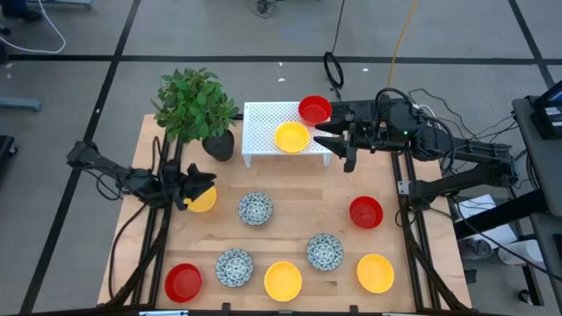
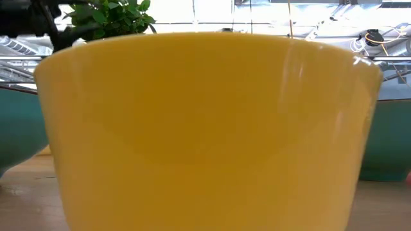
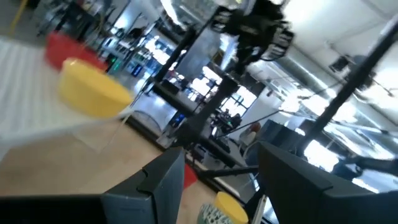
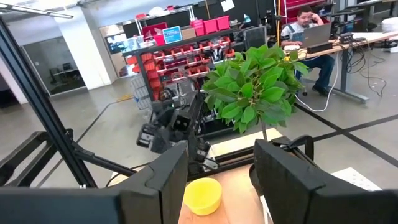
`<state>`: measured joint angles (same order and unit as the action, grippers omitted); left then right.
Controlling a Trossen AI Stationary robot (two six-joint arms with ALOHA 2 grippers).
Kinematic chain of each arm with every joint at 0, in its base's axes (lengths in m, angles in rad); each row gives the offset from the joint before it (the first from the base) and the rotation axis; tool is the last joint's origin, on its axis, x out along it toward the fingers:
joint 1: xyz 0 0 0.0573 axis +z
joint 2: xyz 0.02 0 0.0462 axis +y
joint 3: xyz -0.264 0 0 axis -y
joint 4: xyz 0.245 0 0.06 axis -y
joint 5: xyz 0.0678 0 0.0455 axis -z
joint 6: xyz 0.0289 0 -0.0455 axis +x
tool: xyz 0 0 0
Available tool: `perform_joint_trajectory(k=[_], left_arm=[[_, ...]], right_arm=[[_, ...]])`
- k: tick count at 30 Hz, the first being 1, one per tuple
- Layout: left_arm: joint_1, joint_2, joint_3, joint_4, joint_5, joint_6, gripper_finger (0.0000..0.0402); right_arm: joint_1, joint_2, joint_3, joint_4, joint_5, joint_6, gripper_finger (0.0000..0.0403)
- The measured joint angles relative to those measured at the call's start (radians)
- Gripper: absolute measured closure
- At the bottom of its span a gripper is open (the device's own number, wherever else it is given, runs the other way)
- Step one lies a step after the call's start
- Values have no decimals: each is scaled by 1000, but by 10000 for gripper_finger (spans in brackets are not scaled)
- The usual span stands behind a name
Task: Pick & Place Mini bowls
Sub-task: Put the white patterned bowl on the shelf
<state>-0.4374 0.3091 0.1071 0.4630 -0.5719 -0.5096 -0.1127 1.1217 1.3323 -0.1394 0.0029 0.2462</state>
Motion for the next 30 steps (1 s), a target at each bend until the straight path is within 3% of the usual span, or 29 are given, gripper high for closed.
perform_joint_trajectory(k=[5,16,24,30], left_arm=[[0,136,167,-123,54,71,195],[15,639,636,-579,76,117,195],[57,806,795,-788,207,3,195],[55,916,855,-926,371,10,195]], right_arm=[[0,0,0,0,0,0,232],[0,-15,0,-50,-3,-42,232],[0,-50,0,-223,-4,-39,232],[0,-71,-1,-290,-4,-52,232]])
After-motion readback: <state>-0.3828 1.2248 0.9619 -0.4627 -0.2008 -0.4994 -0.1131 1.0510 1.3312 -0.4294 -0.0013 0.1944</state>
